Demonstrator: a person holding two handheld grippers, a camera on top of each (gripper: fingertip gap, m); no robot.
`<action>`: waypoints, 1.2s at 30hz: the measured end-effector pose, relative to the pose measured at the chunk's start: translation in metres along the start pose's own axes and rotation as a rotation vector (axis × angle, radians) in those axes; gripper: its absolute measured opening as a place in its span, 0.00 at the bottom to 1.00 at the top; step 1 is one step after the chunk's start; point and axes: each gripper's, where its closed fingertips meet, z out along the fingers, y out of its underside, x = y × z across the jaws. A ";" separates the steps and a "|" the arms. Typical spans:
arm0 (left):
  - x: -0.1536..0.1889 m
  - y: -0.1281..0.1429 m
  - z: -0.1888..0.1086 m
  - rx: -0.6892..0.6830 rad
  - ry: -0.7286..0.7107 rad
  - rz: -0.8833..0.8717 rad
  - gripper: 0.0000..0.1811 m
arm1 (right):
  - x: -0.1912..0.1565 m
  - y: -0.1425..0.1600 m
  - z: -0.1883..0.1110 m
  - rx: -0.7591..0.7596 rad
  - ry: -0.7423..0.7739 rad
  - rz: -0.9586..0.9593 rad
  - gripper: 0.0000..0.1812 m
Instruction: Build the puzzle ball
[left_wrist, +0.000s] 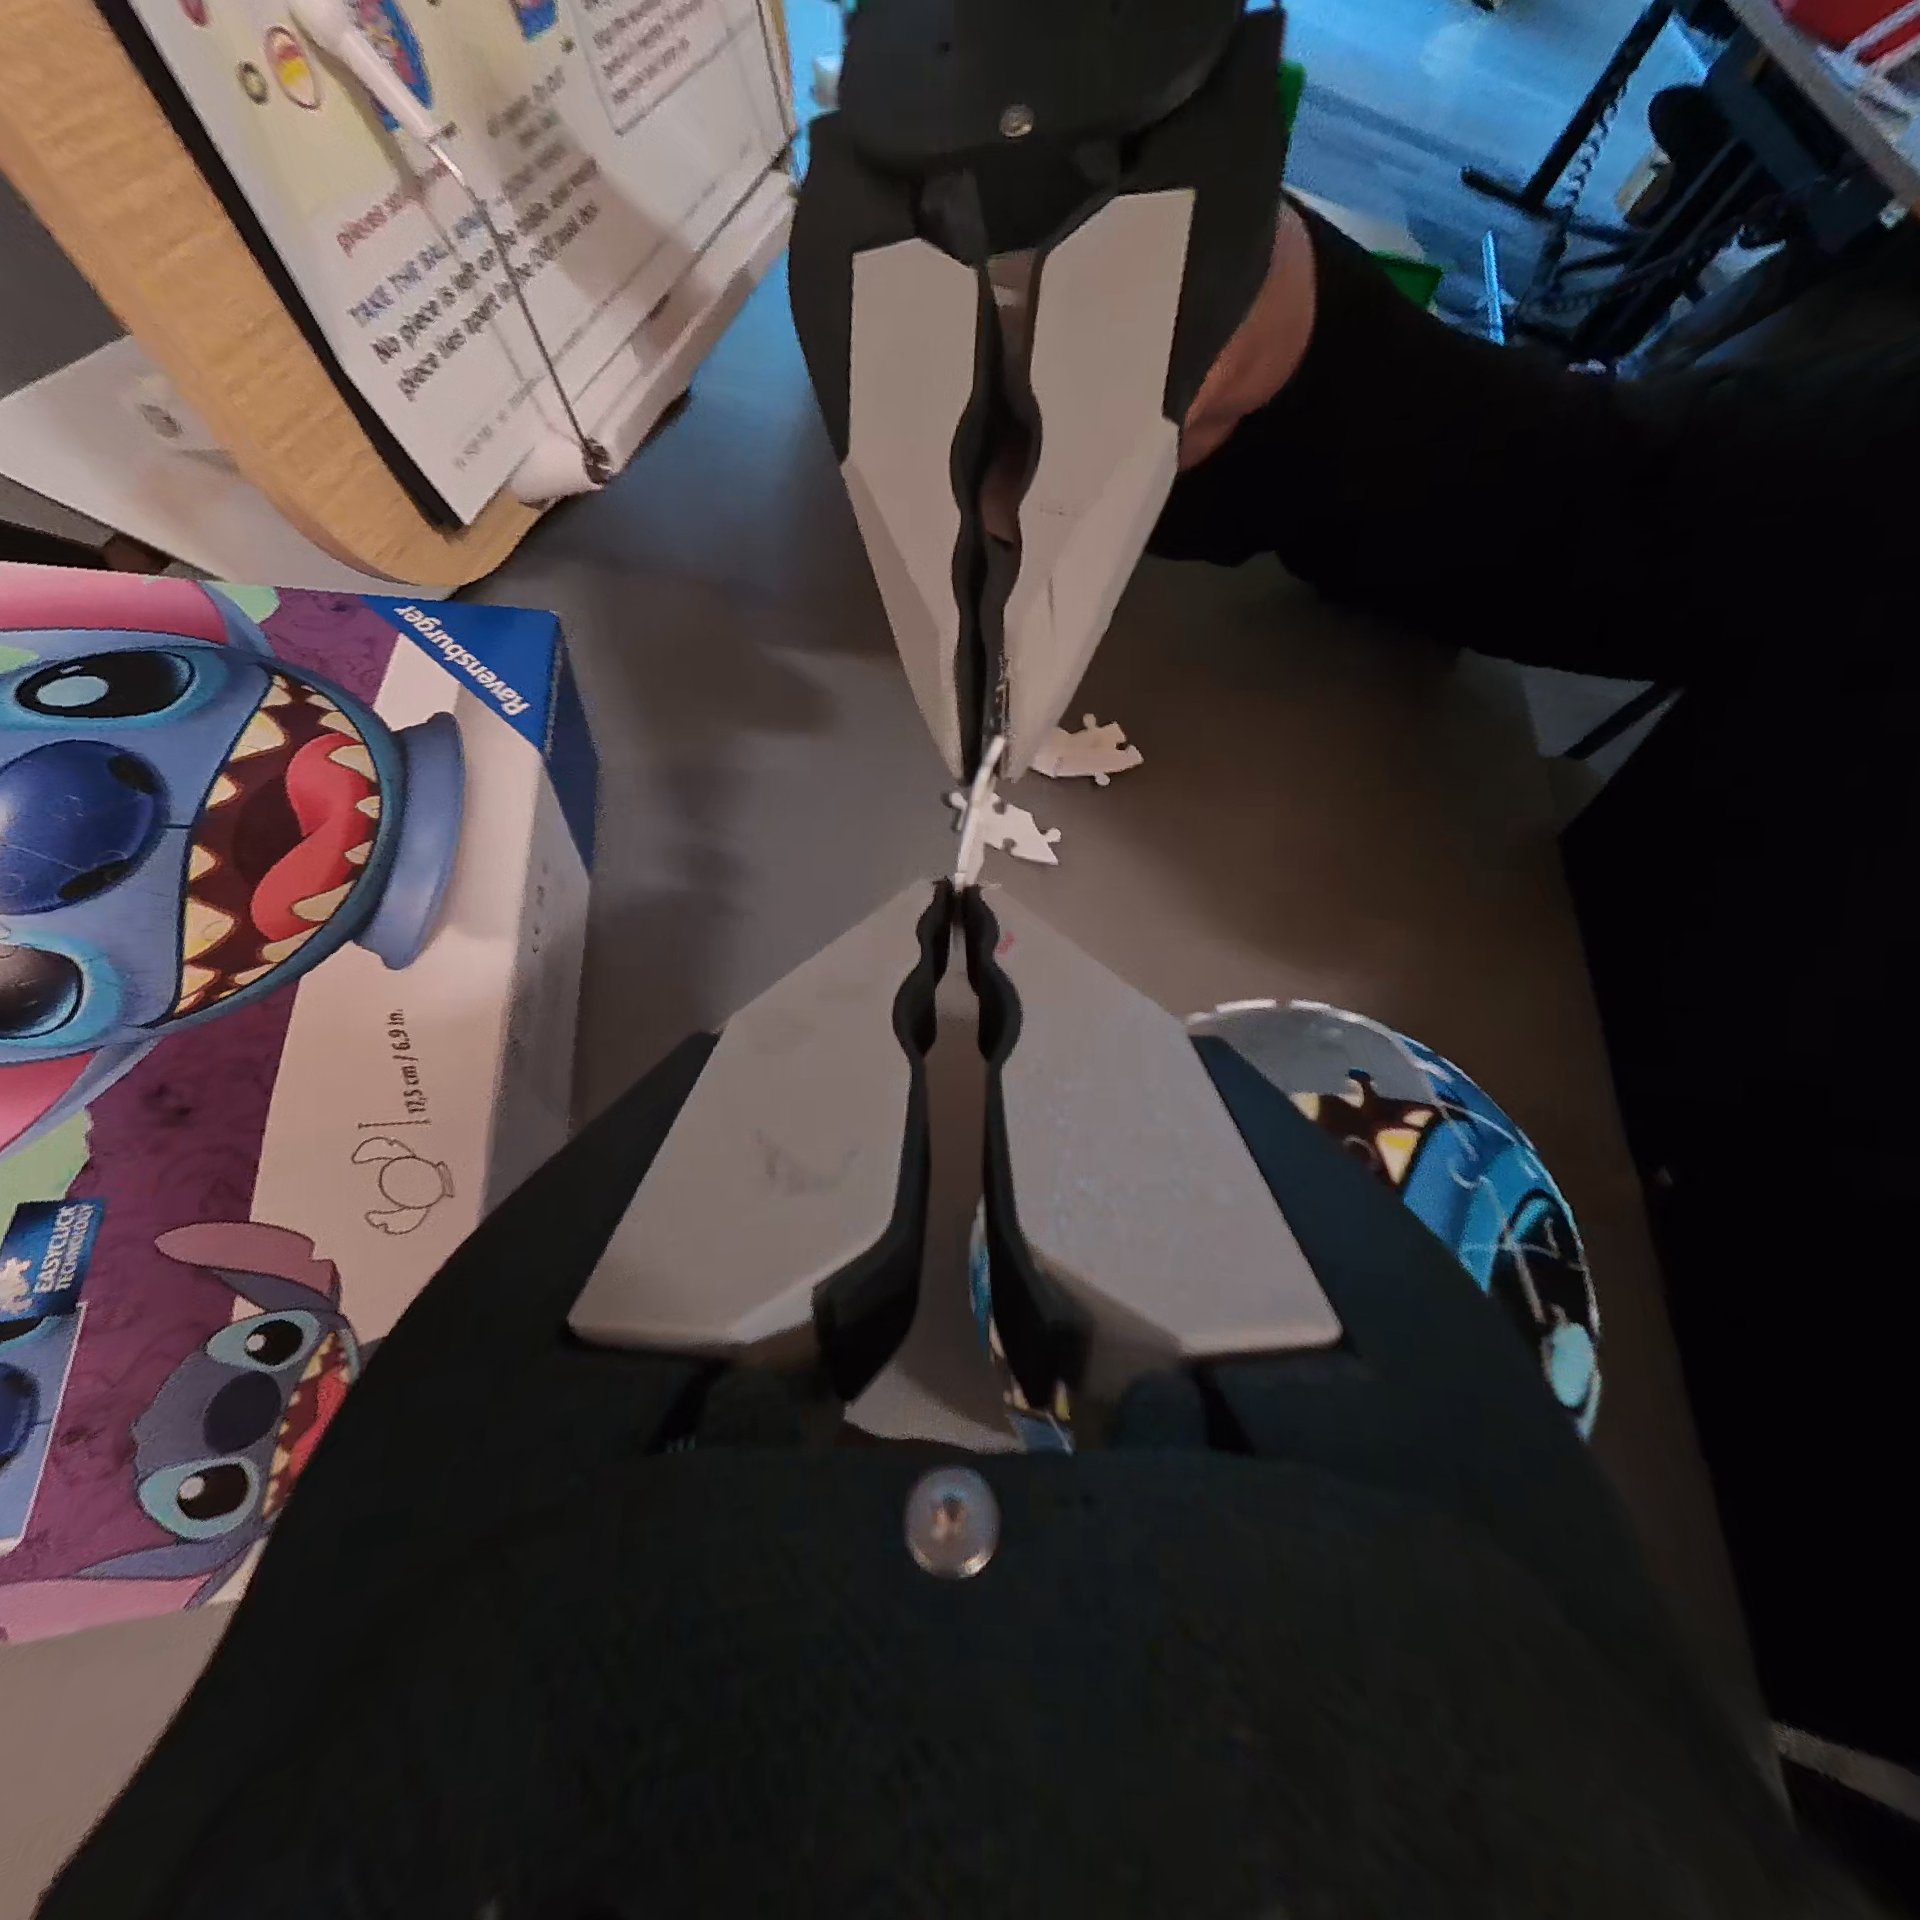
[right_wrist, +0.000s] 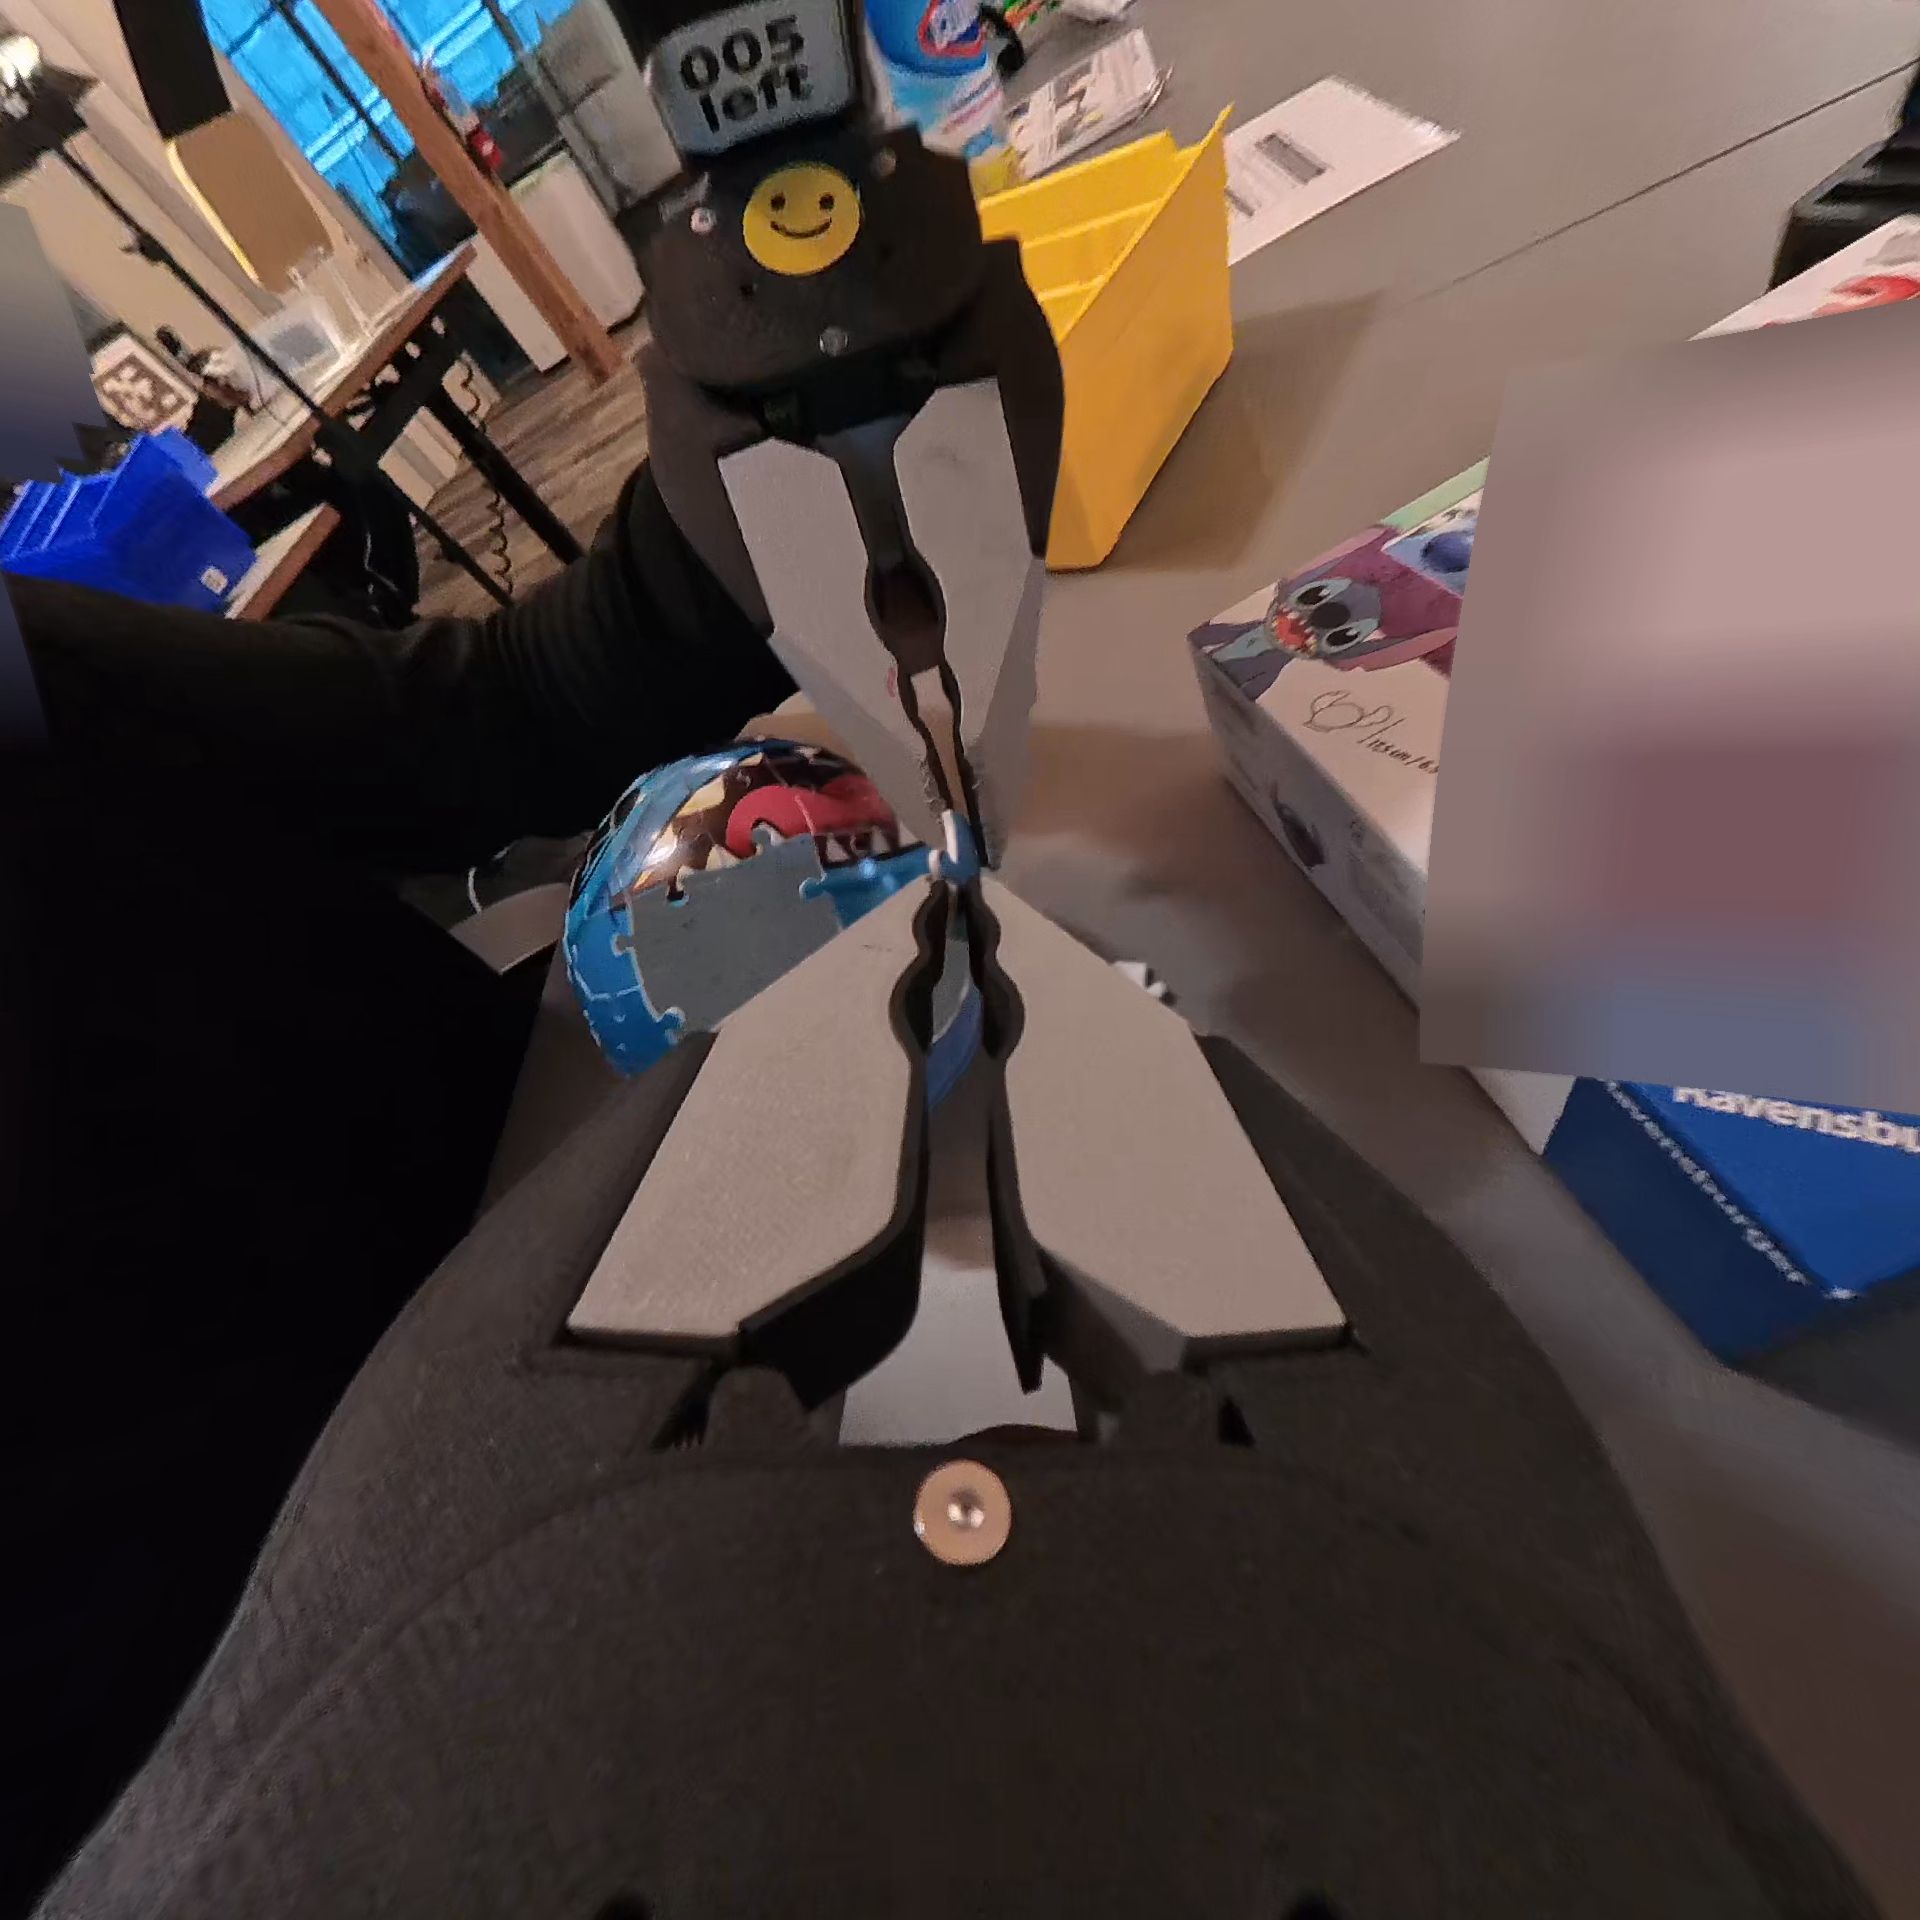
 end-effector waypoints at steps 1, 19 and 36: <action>0.004 0.002 0.000 -0.010 0.012 0.008 0.00 | -0.003 0.005 0.001 -0.023 -0.018 -0.003 0.00; 0.003 0.027 0.012 -0.136 0.048 -0.020 0.00 | 0.004 0.024 0.016 -0.108 0.003 -0.012 0.04; -0.001 0.037 0.015 -0.175 0.039 -0.033 0.00 | 0.012 0.045 0.028 -0.210 0.064 -0.030 0.00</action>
